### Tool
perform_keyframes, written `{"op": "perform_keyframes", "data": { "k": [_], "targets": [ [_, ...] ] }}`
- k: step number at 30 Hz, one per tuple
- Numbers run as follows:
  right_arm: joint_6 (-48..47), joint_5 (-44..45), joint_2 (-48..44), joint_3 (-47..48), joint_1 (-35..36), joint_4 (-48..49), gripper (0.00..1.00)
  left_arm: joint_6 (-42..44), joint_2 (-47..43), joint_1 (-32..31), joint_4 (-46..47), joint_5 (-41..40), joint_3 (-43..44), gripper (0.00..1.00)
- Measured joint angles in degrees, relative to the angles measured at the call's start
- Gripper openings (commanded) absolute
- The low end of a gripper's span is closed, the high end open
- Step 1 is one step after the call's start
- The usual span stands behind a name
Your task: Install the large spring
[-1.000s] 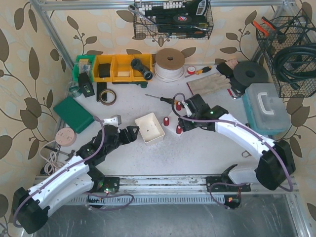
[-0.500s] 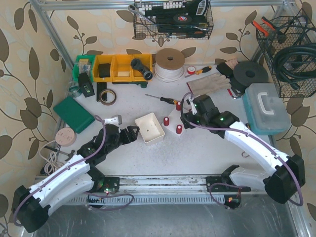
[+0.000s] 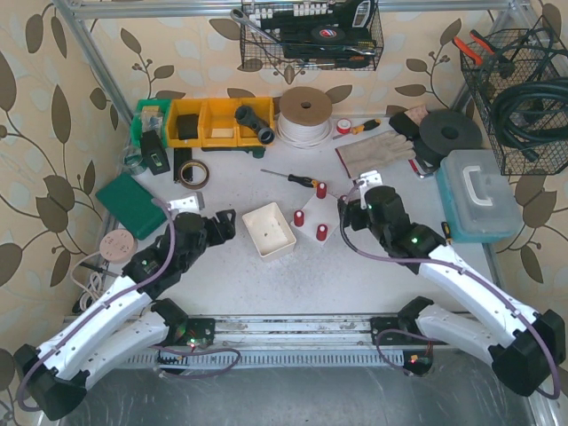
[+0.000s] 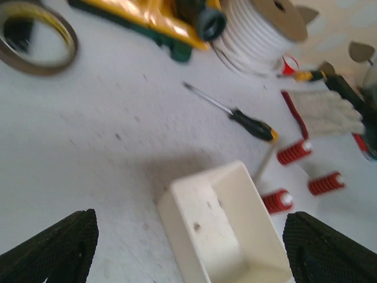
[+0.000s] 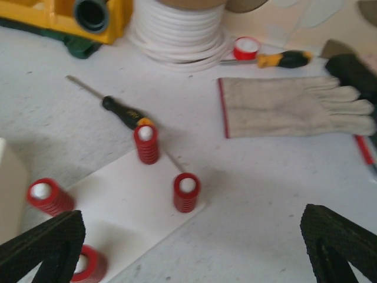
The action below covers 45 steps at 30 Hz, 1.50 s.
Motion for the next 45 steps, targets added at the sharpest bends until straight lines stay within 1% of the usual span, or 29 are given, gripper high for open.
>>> {"op": "perform_keyframes", "data": {
  "k": [3,7,8,10,13,16,18,21,26,32,36,39,42,45],
  "targets": [
    [-2.86,6.01,-4.09,-6.60,0.02,7.65,1.00,3.96,0.33,0.00,-2.40,-8.31,4.20,0.89],
    [-8.94,14.21,-12.48,-19.76,-0.33,23.54,1.00,11.69,2.47,0.02,-2.36,-23.58,6.64,0.90],
    [-10.29,15.47,-13.70,-22.21,-0.52,26.56,1.00,14.60,3.37,0.31,-1.18,-27.17,6.34,0.90],
    [-12.41,17.49,-13.79,-24.96,-1.20,31.39,1.00,21.97,5.18,1.99,4.35,-31.89,4.04,0.90],
    [-14.47,20.28,-9.64,-26.73,-2.08,38.97,1.00,31.47,7.37,7.80,14.53,-34.07,-2.97,0.90],
    [-15.98,21.99,-5.88,-29.29,-2.93,45.31,1.00,36.41,8.70,16.37,22.34,-32.98,-10.36,0.90],
    [-16.85,22.12,-4.11,-30.69,-4.68,48.02,1.00,38.99,10.95,21.73,27.69,-30.97,-13.27,0.90],
    [-17.44,21.29,-1.44,-31.95,-8.90,52.24,1.00,42.82,17.07,26.05,37.68,-27.98,-15.76,0.90],
    [-16.92,17.92,6.43,-33.29,-16.06,59.52,1.00,46.90,29.27,28.48,51.49,-21.33,-18.08,0.90],
    [-19.21,15.67,19.39,-32.74,-17.49,69.22,1.00,49.29,41.27,30.56,63.91,-14.86,-17.90,0.91],
    [-20.81,14.47,27.98,-32.57,-18.84,78.49,1.00,49.35,46.58,32.74,67.95,-11.72,-17.73,0.91],
    [-20.44,12.00,28.76,-32.54,-20.90,78.82,1.00,49.29,47.60,33.35,68.57,-10.34,-17.55,0.91],
    [-19.78,8.20,30.36,-31.45,-24.74,80.87,1.00,49.27,47.60,33.38,69.11,-9.64,-17.11,0.91],
    [-19.08,5.25,31.47,-28.96,-26.10,78.20,1.00,49.24,47.58,33.38,69.48,-8.87,-16.72,0.91]
  ]
}}
